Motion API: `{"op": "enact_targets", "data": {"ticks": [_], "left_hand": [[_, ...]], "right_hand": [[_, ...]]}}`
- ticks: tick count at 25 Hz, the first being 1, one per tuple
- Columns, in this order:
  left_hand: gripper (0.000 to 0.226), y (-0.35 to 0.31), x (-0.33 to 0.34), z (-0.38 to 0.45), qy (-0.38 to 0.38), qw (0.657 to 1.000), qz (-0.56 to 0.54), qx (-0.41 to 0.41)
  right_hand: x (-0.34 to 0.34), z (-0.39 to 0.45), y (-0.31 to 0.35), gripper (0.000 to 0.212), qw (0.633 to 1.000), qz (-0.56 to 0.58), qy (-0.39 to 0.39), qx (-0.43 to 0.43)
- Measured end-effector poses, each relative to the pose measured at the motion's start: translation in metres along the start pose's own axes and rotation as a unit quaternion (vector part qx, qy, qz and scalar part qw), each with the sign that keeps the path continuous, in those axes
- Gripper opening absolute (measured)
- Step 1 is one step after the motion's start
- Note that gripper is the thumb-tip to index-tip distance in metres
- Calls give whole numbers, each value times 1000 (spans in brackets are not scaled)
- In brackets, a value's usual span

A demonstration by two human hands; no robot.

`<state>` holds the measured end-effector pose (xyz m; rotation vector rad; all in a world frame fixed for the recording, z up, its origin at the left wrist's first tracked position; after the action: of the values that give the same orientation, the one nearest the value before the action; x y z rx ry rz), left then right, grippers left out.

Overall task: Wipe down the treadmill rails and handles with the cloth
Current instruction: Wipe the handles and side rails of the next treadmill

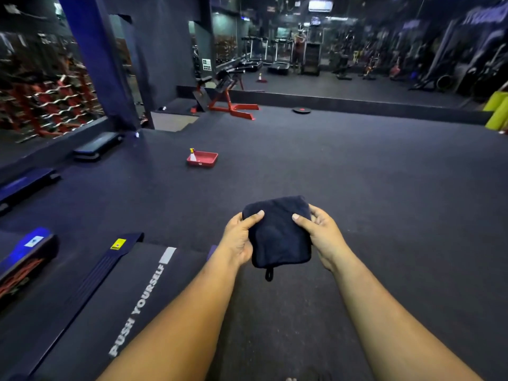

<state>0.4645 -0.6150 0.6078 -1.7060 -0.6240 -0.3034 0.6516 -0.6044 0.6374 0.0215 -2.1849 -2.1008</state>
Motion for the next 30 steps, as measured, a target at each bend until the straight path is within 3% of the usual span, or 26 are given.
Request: {"op": "enact_targets", "data": {"ticks": [7, 10, 13, 20, 27, 30], "left_hand": [[42, -19, 35, 145, -39, 995, 48, 73], [29, -53, 27, 187, -92, 989, 21, 116], [13, -100, -2, 218, -136, 977, 13, 166], [26, -181, -142, 254, -238, 940, 95, 224], [25, -263, -256, 218, -401, 867, 37, 294], [17, -291, -304, 187, -475, 817, 34, 325]], "right_hand": [[-23, 178, -3, 22, 1000, -10, 28, -1], [10, 249, 10, 22, 997, -34, 74, -13], [76, 308, 24, 21, 989, -41, 137, -33], [272, 381, 14, 16, 954, -35, 294, -53], [456, 377, 12, 13, 901, -59, 424, -77], [538, 353, 9, 20, 865, -57, 490, -94]]}}
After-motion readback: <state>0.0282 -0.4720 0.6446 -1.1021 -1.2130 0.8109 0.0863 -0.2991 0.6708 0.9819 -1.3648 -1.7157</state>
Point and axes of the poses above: each hand's wrist, its own z-axis towards the middle knuckle, its own x-axis out of the palm, y = z × x, the point moved 4 cm from there along z, towards the middle knuckle, and after that the axes turned 2 degrees about -y, right-handed, at the moved point
